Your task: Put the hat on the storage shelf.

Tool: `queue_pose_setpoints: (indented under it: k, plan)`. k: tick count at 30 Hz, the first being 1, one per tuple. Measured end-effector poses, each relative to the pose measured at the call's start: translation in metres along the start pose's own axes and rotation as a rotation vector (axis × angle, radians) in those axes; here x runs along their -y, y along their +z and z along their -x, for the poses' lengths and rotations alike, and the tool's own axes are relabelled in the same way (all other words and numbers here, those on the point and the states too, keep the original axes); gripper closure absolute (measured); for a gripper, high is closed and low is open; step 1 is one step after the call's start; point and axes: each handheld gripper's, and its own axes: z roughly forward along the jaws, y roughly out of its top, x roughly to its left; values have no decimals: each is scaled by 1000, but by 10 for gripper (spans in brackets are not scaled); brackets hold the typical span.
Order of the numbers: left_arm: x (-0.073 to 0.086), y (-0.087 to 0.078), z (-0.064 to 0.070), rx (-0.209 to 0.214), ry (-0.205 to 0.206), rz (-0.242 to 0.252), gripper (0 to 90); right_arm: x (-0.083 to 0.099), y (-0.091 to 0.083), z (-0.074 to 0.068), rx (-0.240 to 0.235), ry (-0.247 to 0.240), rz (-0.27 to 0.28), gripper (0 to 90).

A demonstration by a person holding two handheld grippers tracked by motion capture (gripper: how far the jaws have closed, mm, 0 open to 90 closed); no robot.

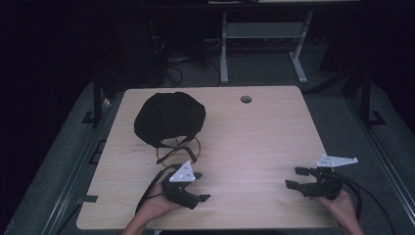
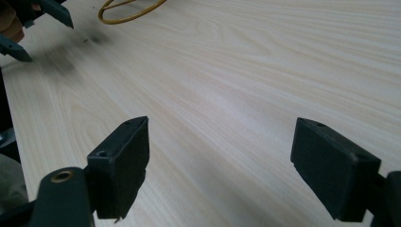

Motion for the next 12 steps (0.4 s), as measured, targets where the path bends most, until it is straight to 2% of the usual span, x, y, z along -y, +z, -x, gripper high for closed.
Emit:
queue_pose_setpoints:
  k: [6,11,12]
  plan:
    - [-1,-1,0,-1,-6,7,249,8,-4,-8,9,-2,15,194]
    - [-2,0,1,-6,4,5,249,18,-8,-19,-1,7,42,189]
    - [-2,0,1,-7,2,0,249,21,-9,-25,5,-8,40,188]
